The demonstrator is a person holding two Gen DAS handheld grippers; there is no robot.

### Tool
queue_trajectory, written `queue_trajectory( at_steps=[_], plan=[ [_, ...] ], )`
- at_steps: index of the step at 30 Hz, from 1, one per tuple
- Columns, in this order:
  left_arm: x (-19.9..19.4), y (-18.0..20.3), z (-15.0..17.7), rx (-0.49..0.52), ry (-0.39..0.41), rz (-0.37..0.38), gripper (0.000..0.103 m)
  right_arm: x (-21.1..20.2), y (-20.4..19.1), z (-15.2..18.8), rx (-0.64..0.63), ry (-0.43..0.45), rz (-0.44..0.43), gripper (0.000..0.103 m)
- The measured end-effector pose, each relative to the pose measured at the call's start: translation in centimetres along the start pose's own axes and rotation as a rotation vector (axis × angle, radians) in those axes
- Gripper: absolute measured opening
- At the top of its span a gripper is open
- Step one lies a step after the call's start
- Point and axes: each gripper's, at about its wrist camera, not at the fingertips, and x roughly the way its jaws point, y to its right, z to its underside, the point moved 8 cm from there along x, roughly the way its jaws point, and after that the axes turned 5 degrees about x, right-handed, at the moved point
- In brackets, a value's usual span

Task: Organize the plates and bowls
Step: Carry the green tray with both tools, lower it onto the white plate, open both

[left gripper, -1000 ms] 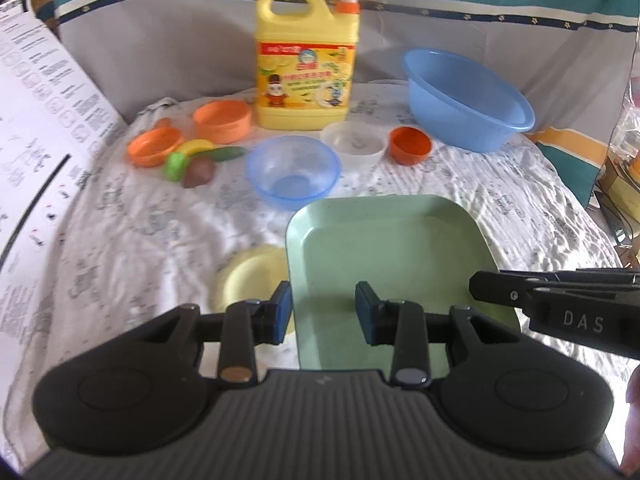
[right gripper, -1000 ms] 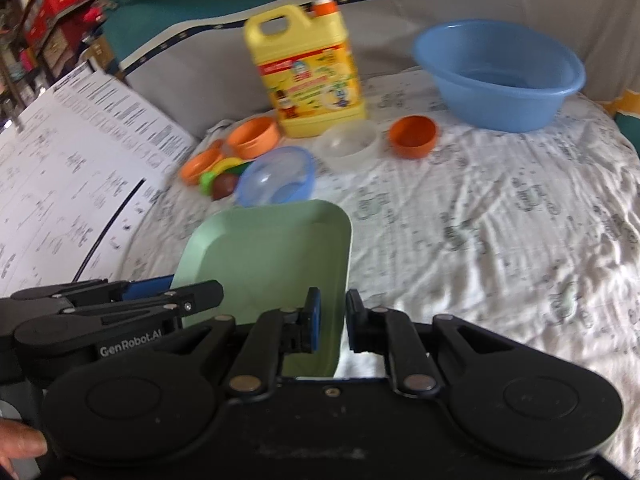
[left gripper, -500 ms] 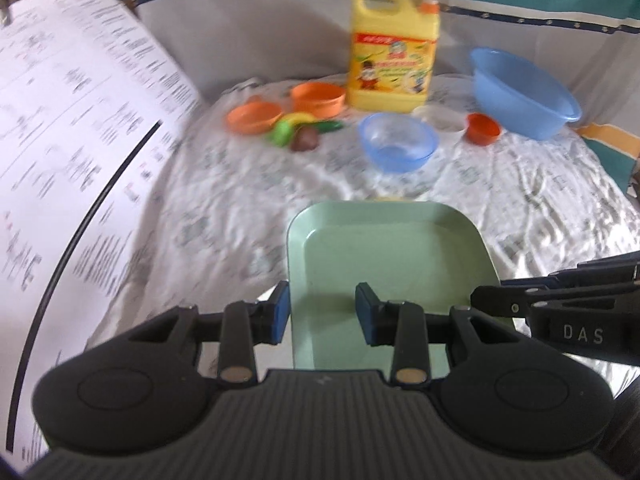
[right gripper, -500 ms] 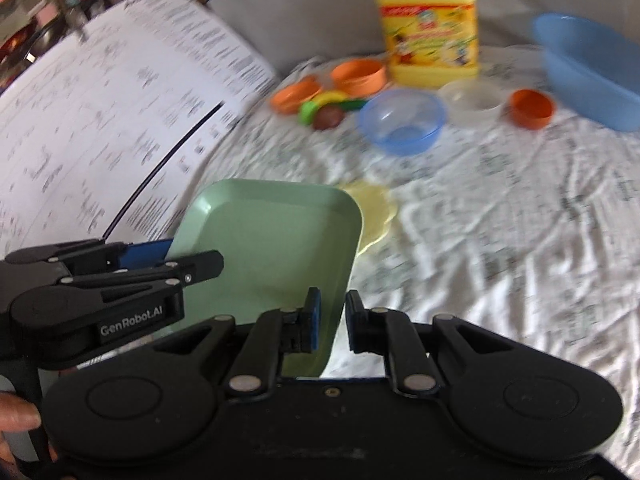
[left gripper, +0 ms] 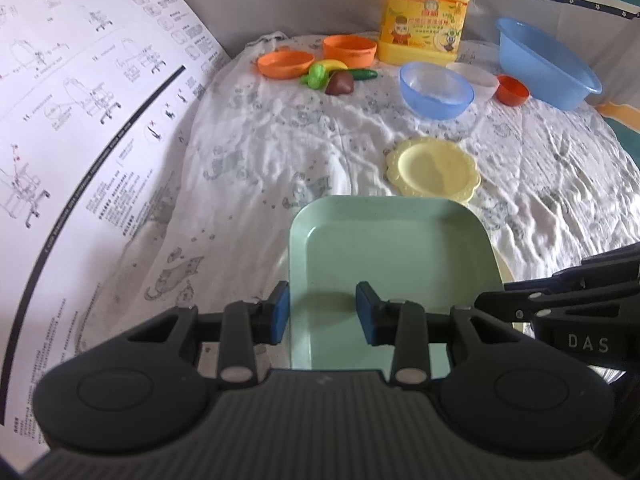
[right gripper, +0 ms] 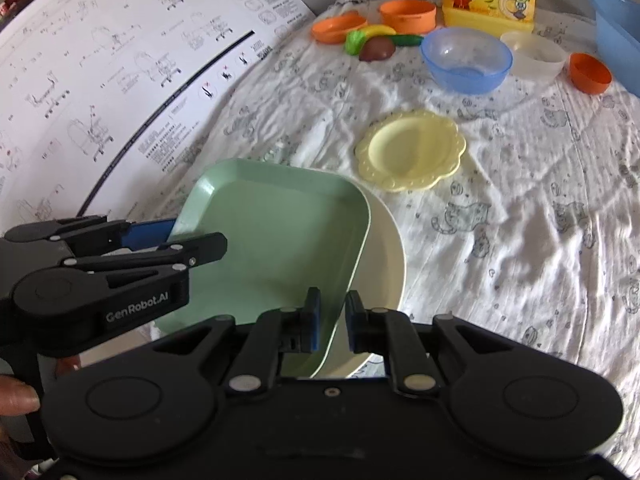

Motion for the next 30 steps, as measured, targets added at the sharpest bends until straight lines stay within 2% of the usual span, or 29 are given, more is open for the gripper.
queue_trajectory(
  at_steps=[13,15,16,17,18,20,21,23,24,26,30],
  plan=[
    [2.8,0.2,0.9,-0.007,-0.047,0.043,0.036,1.4,0.6,0.7,0.017,-0.033,0.022,0.015],
    [2.9,0.2,0.9,-0.004,-0.043,0.041,0.040,1.5,0.7,0.7,0.018,-0.031,0.018,0.015],
    [2.9,0.3,0.9,-0.002,-0.042,0.047,0.044,1.5,0.7,0.7,0.016,-0.029,0.014,0.019],
    [2.9,0.3,0.8,-0.005,-0.042,0.055,0.059,1.4,0.7,0.6,0.014,-0.025,0.004,0.033],
    [2.7,0.3,0.8,-0.007,-0.033,0.056,0.072,1.1,0.5,0.5,0.012,-0.015,-0.004,0.041],
    [1.9,0.2,0.4,-0.010,0.004,0.031,0.077,0.4,0.2,0.2,-0.008,0.015,-0.017,0.055],
    [1.6,-0.1,0.2,-0.013,0.012,0.014,0.086,0.0,0.1,0.0,-0.020,0.033,-0.017,0.060],
    [0.8,-0.9,-0.1,-0.037,0.039,-0.016,0.099,-0.9,0.2,-0.5,-0.031,0.072,-0.008,0.089],
    [0.4,-1.2,-0.3,-0.049,0.052,-0.021,0.103,-1.4,0.3,-0.6,-0.035,0.092,-0.006,0.092],
    [-0.2,-1.8,-0.5,-0.070,0.065,-0.026,0.103,-2.1,0.3,-0.8,-0.047,0.118,-0.006,0.094],
    [-0.2,-2.5,-0.7,-0.097,0.045,-0.026,0.103,-3.0,0.6,-1.0,-0.045,0.147,-0.004,0.102]
  ],
)
